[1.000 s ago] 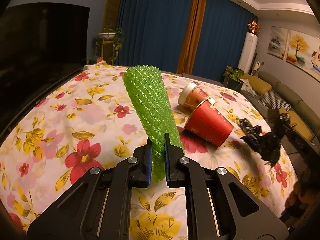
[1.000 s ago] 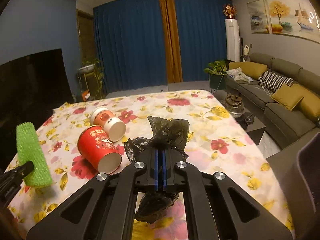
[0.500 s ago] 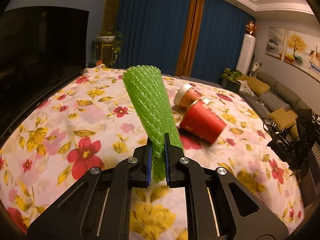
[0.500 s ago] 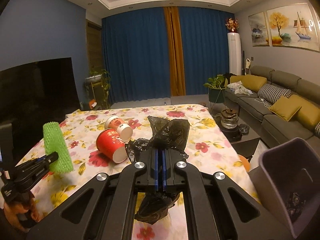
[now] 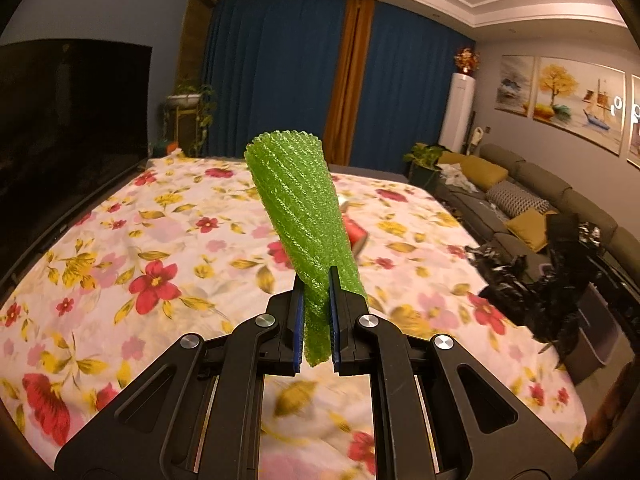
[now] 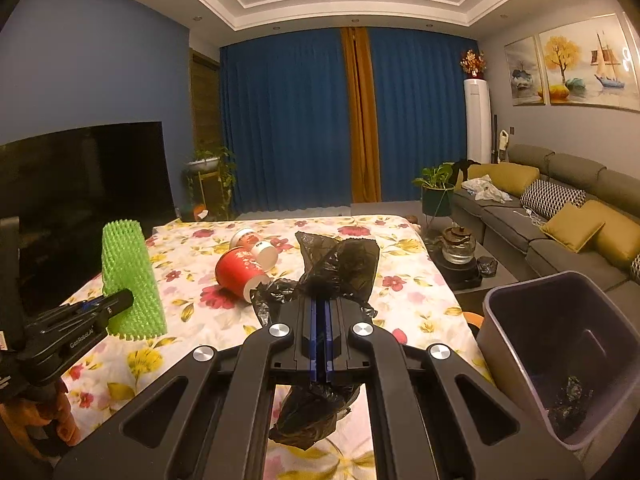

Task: Collect trash
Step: 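Carry the green net and black bag over the grey bin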

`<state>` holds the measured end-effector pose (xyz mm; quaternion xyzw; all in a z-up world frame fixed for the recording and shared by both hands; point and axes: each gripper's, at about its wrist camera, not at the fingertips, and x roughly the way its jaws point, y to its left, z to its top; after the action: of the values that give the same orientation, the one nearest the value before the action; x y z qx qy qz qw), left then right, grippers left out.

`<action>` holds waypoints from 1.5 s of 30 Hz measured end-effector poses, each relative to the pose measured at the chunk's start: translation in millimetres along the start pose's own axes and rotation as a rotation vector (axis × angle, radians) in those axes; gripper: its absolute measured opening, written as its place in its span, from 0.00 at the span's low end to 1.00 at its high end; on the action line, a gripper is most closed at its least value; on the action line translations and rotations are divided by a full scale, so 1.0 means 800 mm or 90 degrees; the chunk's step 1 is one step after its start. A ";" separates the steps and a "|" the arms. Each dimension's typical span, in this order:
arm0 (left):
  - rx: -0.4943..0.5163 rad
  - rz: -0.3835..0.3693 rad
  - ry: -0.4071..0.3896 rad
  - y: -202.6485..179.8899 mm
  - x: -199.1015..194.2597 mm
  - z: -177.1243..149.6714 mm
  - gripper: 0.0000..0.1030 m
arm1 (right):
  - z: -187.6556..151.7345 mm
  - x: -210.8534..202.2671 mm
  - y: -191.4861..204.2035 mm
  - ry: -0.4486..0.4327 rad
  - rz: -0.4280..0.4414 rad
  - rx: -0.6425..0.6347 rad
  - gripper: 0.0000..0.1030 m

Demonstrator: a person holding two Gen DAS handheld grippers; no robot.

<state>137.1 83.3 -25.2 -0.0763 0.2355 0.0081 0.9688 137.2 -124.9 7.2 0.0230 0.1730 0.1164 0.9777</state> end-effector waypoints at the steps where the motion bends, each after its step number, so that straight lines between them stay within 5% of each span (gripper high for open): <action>1: 0.003 -0.006 -0.002 -0.007 -0.006 -0.003 0.09 | 0.000 -0.003 -0.001 -0.002 -0.001 -0.002 0.04; 19: 0.044 -0.059 -0.001 -0.093 -0.034 -0.028 0.09 | 0.002 -0.066 -0.045 -0.036 -0.048 -0.009 0.04; 45: 0.110 -0.132 0.004 -0.197 -0.024 -0.033 0.09 | -0.004 -0.093 -0.094 -0.055 -0.119 0.008 0.04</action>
<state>115.9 -76.1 -17.2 -0.0165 0.2289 -0.1124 0.9668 85.0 -215.5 22.5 0.0177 0.1329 0.0222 0.9907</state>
